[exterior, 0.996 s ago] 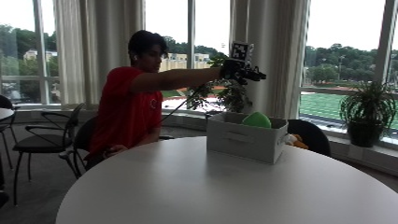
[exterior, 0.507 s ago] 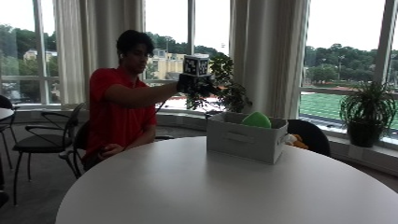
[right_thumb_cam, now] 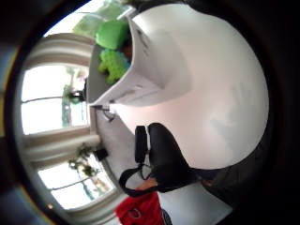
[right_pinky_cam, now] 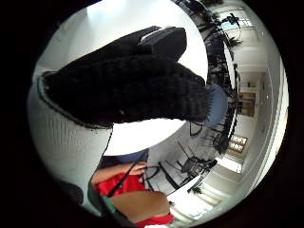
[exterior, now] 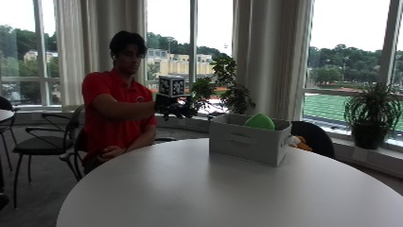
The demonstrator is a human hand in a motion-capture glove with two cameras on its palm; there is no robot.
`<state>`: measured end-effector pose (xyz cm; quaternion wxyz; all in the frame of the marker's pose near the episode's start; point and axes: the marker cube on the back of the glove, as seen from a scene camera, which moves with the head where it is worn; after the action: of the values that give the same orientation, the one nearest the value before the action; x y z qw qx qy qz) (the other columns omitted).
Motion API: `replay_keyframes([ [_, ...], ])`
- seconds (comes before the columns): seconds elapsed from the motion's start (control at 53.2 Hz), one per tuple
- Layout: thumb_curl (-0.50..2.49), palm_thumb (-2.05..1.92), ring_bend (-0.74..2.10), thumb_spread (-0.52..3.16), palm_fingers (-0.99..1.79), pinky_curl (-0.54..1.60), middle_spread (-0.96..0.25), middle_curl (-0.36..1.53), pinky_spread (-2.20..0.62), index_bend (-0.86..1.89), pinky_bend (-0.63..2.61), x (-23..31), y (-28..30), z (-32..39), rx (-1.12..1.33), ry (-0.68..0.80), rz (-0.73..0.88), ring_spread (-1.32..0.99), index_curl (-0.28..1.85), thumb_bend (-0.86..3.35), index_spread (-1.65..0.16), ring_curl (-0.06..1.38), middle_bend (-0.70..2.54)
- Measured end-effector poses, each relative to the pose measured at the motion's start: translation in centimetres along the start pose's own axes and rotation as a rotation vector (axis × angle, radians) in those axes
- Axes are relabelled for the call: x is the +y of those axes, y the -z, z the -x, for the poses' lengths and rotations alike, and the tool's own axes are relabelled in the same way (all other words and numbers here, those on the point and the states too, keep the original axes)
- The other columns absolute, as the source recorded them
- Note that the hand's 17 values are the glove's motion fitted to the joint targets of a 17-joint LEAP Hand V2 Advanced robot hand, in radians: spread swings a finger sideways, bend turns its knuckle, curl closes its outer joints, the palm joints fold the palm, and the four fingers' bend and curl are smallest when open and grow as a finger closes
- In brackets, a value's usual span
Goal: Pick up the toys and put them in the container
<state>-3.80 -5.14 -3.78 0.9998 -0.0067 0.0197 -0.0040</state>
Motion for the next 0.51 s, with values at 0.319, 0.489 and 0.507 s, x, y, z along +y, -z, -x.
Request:
replay_keyframes([
  [0.319, 0.29, -0.01, 0.17, 1.17, -0.09, 0.30, 0.03, 0.28, 0.14, 0.16, 1.18, 0.6, -2.9, -4.0, -0.054, -0.032, 0.016, 0.07, 0.25, -0.03, -0.29, 0.25, 0.17],
  [0.489, 0.29, -0.02, 0.18, 1.18, -0.09, 0.30, 0.03, 0.29, 0.13, 0.16, 1.17, 0.9, -3.8, -4.7, -0.072, -0.067, 0.041, 0.07, 0.26, -0.03, -0.29, 0.25, 0.17],
  [0.507, 0.29, -0.02, 0.17, 1.18, -0.09, 0.30, 0.03, 0.29, 0.14, 0.16, 1.17, 0.4, -3.6, -5.2, -0.077, -0.064, 0.047, 0.06, 0.27, -0.03, -0.29, 0.25, 0.17],
])
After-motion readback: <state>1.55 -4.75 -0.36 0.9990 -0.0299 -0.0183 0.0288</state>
